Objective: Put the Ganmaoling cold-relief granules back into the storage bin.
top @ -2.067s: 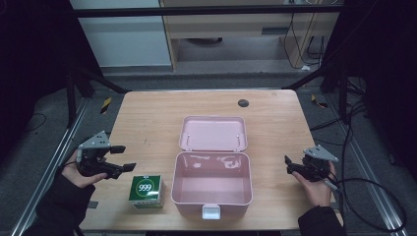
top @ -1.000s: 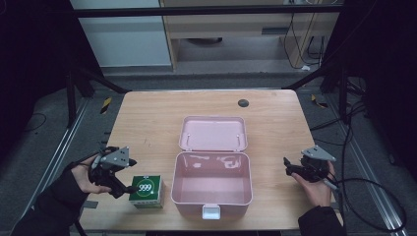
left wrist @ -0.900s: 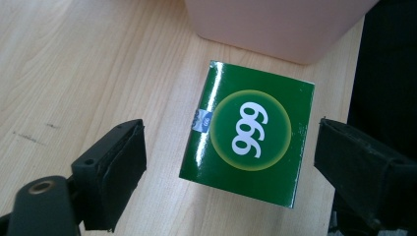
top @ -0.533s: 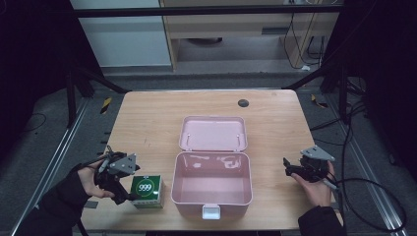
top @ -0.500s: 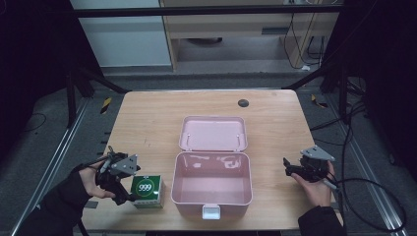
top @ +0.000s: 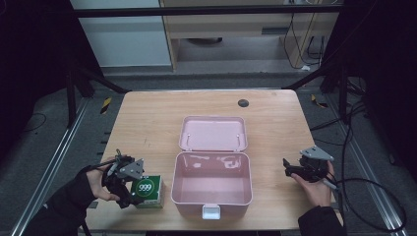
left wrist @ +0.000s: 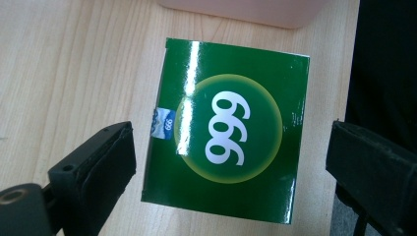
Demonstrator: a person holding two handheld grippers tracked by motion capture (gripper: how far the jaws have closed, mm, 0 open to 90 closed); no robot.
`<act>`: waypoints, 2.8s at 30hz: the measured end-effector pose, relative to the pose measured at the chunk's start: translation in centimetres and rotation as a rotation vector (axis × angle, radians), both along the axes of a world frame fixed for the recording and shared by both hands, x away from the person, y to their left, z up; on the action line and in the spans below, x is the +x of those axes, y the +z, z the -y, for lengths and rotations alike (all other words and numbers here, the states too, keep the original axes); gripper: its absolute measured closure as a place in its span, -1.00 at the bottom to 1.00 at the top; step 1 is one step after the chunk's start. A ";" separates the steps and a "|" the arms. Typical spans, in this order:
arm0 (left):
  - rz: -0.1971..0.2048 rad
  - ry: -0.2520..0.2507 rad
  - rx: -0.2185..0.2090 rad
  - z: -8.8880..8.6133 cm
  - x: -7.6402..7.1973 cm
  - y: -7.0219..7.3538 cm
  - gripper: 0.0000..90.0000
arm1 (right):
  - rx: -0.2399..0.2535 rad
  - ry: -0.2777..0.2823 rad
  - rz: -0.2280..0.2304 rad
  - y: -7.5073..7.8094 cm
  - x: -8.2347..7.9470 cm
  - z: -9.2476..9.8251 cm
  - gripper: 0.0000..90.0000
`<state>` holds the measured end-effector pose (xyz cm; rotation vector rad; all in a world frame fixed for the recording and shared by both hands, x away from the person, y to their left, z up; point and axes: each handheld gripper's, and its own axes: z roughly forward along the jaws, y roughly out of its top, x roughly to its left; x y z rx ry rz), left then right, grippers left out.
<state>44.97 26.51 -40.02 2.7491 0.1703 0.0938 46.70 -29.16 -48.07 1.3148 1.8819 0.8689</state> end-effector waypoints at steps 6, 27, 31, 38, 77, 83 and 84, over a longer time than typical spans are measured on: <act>0.002 -0.007 0.014 0.4 0.1 -0.5 -0.91 | -0.004 0.001 -0.005 -0.1 0.0 -0.1 -0.86; -0.025 -0.023 0.059 1.0 0.7 -2.6 -0.90 | -0.018 0.010 -0.022 -0.3 0.1 -0.2 -0.87; -0.028 -0.029 0.065 1.1 0.8 -2.9 -0.89 | -0.020 0.012 -0.025 -0.4 0.2 -0.3 -0.87; -0.038 -0.031 0.055 1.4 0.9 -3.5 -0.86 | -0.021 0.015 -0.030 -0.4 0.2 -0.3 -0.87; -0.041 -0.006 -0.016 0.7 0.8 0.3 -0.68 | -0.014 0.023 -0.035 -0.4 0.1 -0.3 -0.86; -0.022 -0.008 -0.037 0.6 0.7 1.8 -0.68 | -0.014 0.022 -0.034 -0.4 0.1 -0.3 -0.86; -0.019 -0.008 -0.042 0.6 0.6 2.0 -0.68 | -0.013 0.022 -0.034 -0.4 0.1 -0.3 -0.86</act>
